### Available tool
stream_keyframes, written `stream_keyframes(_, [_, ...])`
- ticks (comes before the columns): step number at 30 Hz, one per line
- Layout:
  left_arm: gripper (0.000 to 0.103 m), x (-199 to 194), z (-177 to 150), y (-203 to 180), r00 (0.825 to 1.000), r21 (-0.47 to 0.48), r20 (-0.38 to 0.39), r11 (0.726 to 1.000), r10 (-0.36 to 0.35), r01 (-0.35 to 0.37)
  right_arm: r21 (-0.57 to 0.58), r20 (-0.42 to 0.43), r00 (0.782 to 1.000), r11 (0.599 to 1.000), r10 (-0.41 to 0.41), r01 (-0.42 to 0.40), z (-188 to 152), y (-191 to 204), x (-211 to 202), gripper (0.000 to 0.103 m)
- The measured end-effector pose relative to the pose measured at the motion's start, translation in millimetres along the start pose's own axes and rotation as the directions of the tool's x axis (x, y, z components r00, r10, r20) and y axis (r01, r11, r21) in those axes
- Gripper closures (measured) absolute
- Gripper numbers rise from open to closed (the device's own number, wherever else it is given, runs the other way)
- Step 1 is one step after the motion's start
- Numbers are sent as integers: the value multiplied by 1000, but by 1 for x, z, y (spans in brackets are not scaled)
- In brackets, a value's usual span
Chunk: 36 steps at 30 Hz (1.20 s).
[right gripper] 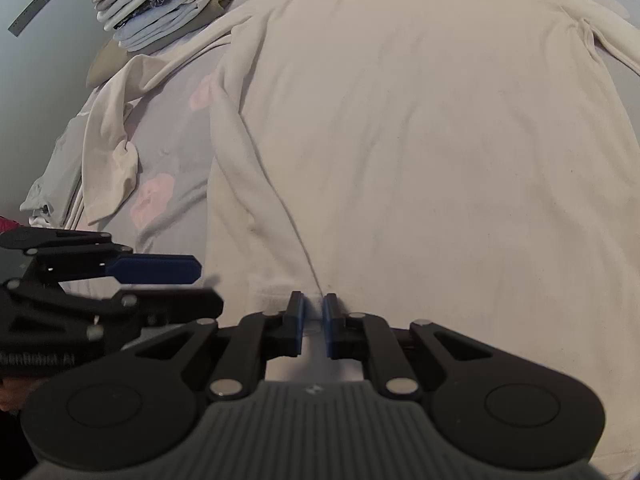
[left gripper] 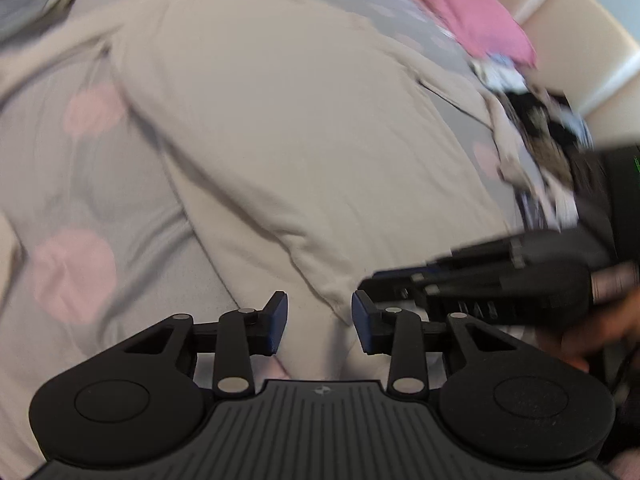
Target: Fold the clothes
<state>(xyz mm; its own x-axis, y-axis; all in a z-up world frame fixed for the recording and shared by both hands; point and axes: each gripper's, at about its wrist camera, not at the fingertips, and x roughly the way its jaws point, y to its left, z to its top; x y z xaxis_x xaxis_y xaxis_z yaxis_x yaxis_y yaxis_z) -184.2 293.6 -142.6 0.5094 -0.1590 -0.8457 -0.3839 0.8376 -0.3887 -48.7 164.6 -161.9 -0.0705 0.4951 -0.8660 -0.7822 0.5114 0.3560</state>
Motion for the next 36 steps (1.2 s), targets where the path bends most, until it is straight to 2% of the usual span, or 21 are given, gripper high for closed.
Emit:
stream_keyframes(4, [71, 13, 7, 14, 998, -145, -21, 988, -51, 48, -9, -6, 1000, 1000, -5, 5, -1, 3, -2, 91])
stream_keyframes(8, [74, 28, 9, 19, 995, -218, -54, 974, -80, 67, -9, -8, 1000, 1000, -1, 1, -4, 1, -4, 91])
stream_keyframes(10, [76, 33, 9, 19, 995, -226, -57, 972, -83, 68, -2, -10, 1000, 1000, 4, -4, -4, -1, -4, 91])
stream_keyframes(12, [81, 34, 10, 17, 995, -218, -47, 973, -88, 76, 3, -12, 1000, 1000, 7, -7, -4, -2, -4, 90])
stream_keyframes(16, [97, 33, 11, 6, 995, -166, -35, 982, -96, 89, 3, -16, 1000, 1000, 4, -4, -4, -1, -6, 87])
stream_keyframes(19, [99, 24, 11, -5, 998, -108, -10, 993, -56, 54, 25, -15, 1000, 1000, -2, 2, -5, -4, -9, 80])
stream_keyframes(21, [100, 13, 11, -7, 999, -107, 14, 993, -42, 43, 43, -3, 1000, 999, -9, 9, -5, -7, -13, 67])
stream_keyframes(22, [100, 4, 9, -6, 999, -115, 25, 993, -31, 34, 53, 4, 1000, 999, -13, 13, -5, -9, -15, 65])
stream_keyframes(30, [100, -81, -11, 20, 989, -192, 99, 977, 112, -92, 72, 4, 998, 996, -60, 60, -8, -14, -22, 61])
stream_keyframes(34, [100, -103, -25, 49, 973, -240, 26, 946, 230, -217, 54, -18, 998, 997, -63, 64, -14, -12, -20, 61])
stream_keyframes(36, [100, -94, -30, 67, 962, -259, -44, 927, 269, -271, 44, -23, 997, 997, -69, 70, -16, -12, -19, 61])
